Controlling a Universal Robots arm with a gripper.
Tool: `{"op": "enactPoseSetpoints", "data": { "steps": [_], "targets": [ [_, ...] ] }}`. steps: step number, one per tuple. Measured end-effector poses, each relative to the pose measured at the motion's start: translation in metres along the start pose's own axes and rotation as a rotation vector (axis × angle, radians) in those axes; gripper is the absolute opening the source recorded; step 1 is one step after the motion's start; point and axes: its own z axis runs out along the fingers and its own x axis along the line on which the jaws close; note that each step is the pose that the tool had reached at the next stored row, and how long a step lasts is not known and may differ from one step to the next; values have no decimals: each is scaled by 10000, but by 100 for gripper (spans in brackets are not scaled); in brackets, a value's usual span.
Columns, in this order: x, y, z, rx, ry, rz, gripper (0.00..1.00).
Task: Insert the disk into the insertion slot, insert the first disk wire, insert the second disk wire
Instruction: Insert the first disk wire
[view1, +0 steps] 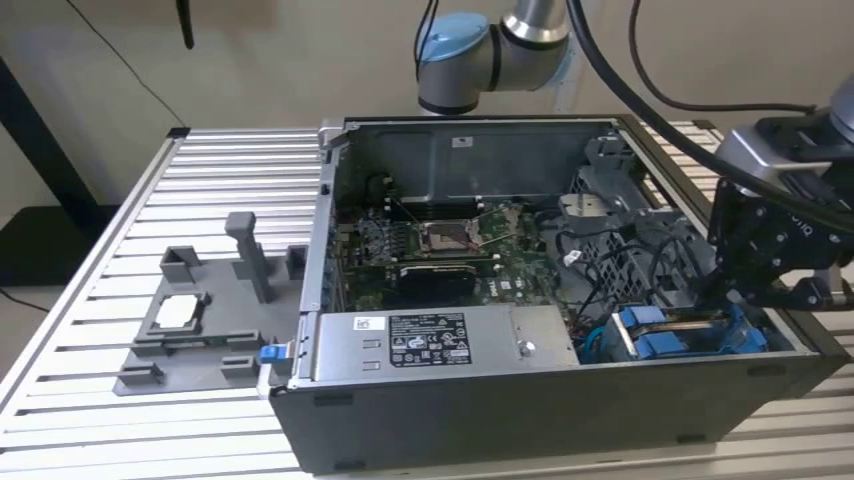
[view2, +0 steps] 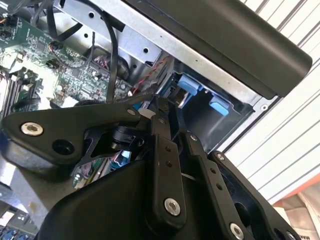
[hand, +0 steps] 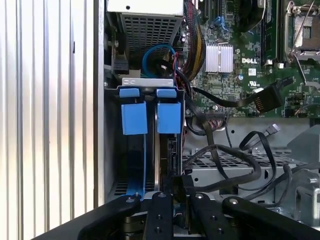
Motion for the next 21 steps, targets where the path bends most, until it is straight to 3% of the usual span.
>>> {"op": "enactPoseSetpoints", "data": {
  "steps": [21],
  "targets": [
    [-6,0,45,44,-7,-5,19]
  ]
}}
